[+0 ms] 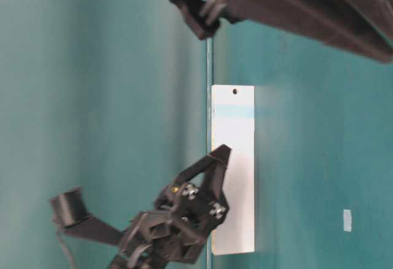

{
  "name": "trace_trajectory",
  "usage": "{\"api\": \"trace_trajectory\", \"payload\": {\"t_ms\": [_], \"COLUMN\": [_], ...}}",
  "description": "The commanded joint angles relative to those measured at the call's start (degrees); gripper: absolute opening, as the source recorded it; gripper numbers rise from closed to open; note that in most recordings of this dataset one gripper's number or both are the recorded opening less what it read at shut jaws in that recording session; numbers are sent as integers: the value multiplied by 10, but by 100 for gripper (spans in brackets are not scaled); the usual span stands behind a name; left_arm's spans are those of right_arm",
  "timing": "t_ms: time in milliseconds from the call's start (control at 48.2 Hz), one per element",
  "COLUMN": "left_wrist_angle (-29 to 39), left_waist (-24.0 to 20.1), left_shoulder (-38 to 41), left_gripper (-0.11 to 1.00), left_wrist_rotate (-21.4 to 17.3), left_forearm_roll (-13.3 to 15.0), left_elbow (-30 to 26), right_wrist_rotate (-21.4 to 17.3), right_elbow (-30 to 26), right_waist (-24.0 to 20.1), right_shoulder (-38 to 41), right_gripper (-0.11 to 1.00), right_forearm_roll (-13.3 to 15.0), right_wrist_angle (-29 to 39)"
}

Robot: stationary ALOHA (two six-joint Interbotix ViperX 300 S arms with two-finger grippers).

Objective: Move the wooden board into place and insert the rod into its hole.
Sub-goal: 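Move the left gripper down onto the end of the white board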

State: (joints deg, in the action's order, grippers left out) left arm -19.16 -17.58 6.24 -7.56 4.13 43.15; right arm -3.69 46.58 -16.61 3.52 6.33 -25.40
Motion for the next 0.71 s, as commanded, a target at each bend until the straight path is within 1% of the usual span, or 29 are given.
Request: {"api": "trace_trajectory", "payload": {"t_ms": [0, 83, 125, 166, 332, 374, 540, 685], "left_wrist_angle": [18, 43, 54, 65, 101, 106, 108, 108], "left_waist": [-5, -13, -17, -23, -54, -65, -101, -129], "left_shoulder": [-40, -65, -75, -83, -99, -99, -94, -85], "left_gripper": [72, 87, 90, 91, 91, 91, 91, 91], "left_wrist_rotate": [-25, -54, -64, -73, -113, -129, -178, -212], "left_forearm_roll": [-1, -2, -1, -2, -2, -1, -2, -1], "left_elbow": [-5, -4, -4, -4, 4, 7, 19, 23], "right_wrist_rotate": [-5, -12, -13, -13, -14, -14, -14, -14], "right_elbow": [-1, 1, 2, 3, 3, 3, -1, -1], "right_waist": [-2, -2, -2, -2, -2, -2, -2, -2], "right_shoulder": [-24, -32, -34, -37, -40, -41, -47, -50], "right_gripper": [57, 80, 89, 94, 94, 94, 94, 94], "right_forearm_roll": [1, 2, 1, 1, 2, 1, 2, 1], "right_wrist_angle": [12, 22, 26, 32, 37, 37, 37, 37]}}
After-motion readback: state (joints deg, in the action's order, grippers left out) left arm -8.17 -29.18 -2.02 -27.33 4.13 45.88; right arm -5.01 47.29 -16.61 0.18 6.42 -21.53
